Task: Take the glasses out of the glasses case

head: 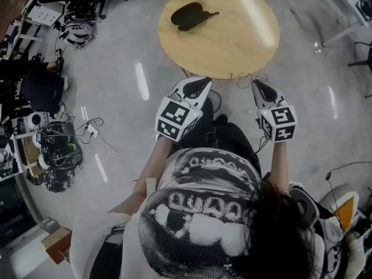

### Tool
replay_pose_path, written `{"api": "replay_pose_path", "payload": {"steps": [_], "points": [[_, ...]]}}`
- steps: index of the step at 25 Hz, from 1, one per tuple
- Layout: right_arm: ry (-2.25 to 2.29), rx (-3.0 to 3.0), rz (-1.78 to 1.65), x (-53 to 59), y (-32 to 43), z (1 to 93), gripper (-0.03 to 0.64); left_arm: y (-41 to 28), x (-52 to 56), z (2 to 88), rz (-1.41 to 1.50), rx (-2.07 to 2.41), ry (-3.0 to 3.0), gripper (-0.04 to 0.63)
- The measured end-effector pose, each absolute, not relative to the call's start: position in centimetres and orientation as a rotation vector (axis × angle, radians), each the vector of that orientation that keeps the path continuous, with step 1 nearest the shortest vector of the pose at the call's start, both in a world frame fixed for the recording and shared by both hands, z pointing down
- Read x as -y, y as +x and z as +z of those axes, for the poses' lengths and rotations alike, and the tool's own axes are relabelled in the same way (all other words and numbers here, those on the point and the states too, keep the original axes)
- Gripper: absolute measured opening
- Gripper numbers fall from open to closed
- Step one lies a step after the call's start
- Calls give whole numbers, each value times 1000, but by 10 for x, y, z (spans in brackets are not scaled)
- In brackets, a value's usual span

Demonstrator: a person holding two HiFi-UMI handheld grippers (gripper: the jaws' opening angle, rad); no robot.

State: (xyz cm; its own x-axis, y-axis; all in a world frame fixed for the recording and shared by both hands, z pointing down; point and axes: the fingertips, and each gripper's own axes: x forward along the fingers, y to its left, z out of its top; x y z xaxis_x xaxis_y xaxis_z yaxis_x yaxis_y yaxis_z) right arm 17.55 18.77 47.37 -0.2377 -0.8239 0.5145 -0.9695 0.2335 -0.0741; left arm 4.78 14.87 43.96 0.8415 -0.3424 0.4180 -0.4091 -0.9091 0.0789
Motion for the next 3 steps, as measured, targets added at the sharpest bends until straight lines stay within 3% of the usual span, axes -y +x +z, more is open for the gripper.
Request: {"api": "replay_pose_path", "payload": {"steps": [3], "points": [[1648, 2148, 537, -182, 178, 475, 12, 49, -145, 440, 593, 594, 2858, 18]]}}
